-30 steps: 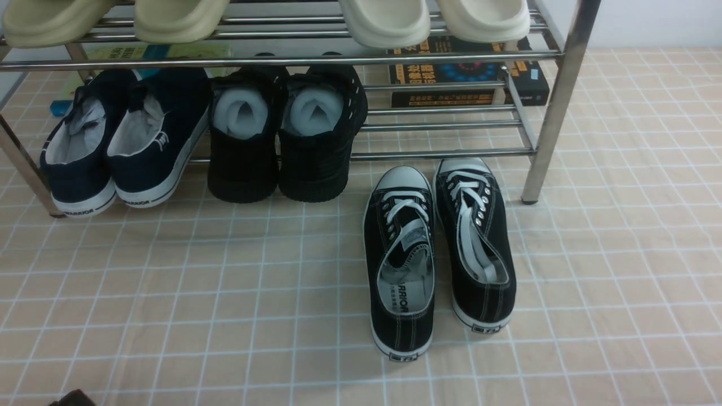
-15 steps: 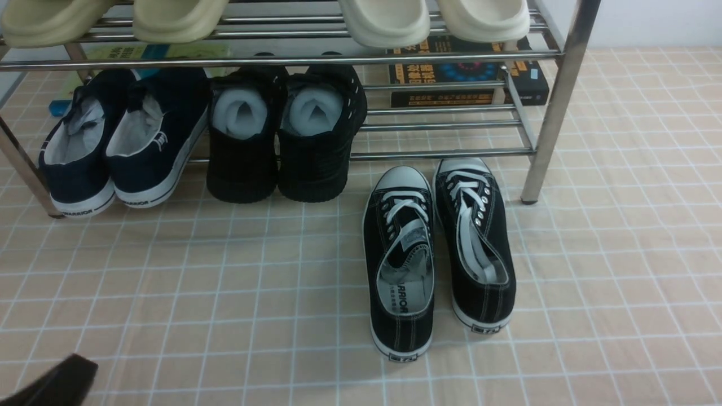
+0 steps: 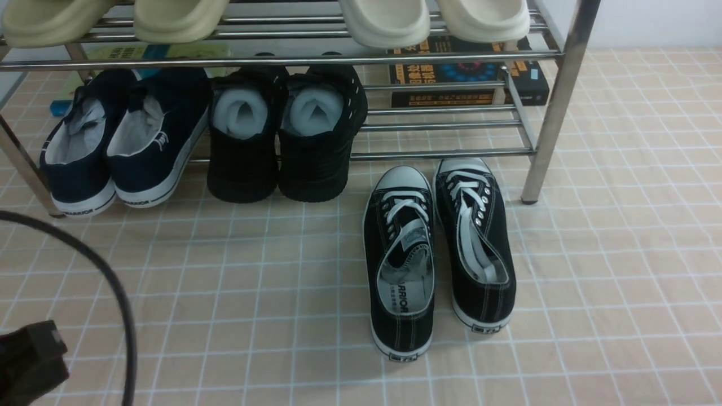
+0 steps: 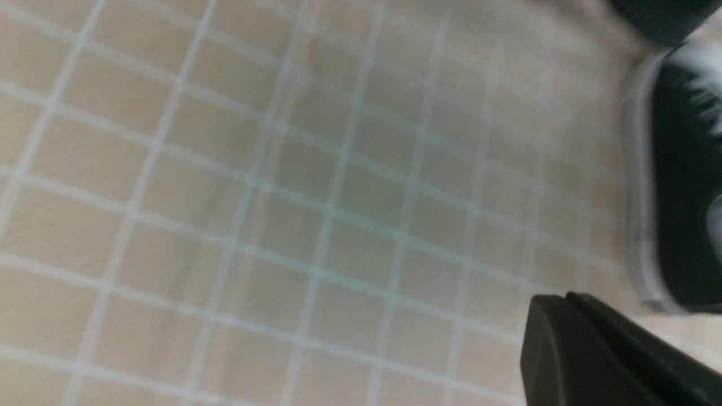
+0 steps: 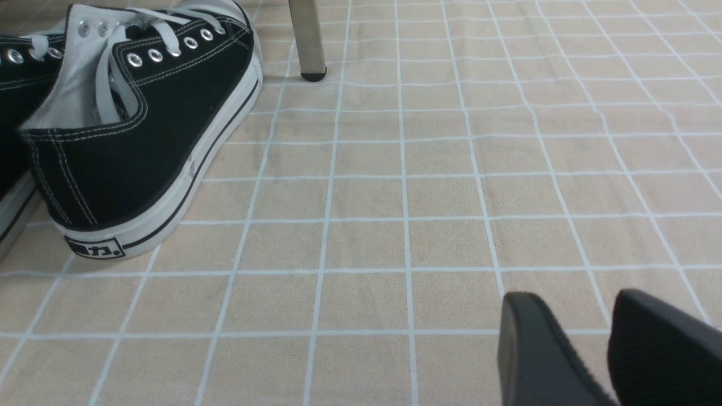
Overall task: Take the shoes off the shelf from the light coffee tablecloth by hand.
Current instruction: 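Grasp the leftmost shoe on the bottom shelf of the shoe rack with the left gripper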
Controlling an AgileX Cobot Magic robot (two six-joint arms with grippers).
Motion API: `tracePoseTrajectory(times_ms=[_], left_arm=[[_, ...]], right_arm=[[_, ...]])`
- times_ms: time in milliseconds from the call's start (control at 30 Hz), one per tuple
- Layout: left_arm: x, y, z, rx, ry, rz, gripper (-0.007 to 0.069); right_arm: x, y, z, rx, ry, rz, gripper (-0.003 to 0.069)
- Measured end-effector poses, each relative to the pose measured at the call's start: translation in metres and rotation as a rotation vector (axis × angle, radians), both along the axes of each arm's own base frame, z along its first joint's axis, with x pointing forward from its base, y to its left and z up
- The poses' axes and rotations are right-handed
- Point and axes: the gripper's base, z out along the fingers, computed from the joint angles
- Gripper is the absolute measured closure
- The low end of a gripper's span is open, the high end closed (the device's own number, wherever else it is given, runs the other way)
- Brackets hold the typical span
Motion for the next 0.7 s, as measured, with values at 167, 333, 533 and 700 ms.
tracePoseTrajectory(times_ms=[167, 333, 533, 700], left_arm=[[0.025, 0.024, 0.034, 0.247, 0.015, 0.134, 0.0621], [0.066, 0.037, 0.065, 0.400, 0.119, 0.189, 0.0613], [0.133, 0.039, 0.069, 0.424, 0.253, 0.121, 0.0611], [0.176, 0.068, 0.062, 0.246, 0.296, 0.151, 0.0611]], right_arm=[[0.000, 0.000, 0.000, 0.000, 0.000, 0.000, 0.0426], [0.000, 0.000, 0.000, 0.000, 0.000, 0.000, 0.0421], [0.000, 0.000, 0.000, 0.000, 0.000, 0.000, 0.0421], [0.000, 0.000, 0.000, 0.000, 0.000, 0.000, 0.0420]])
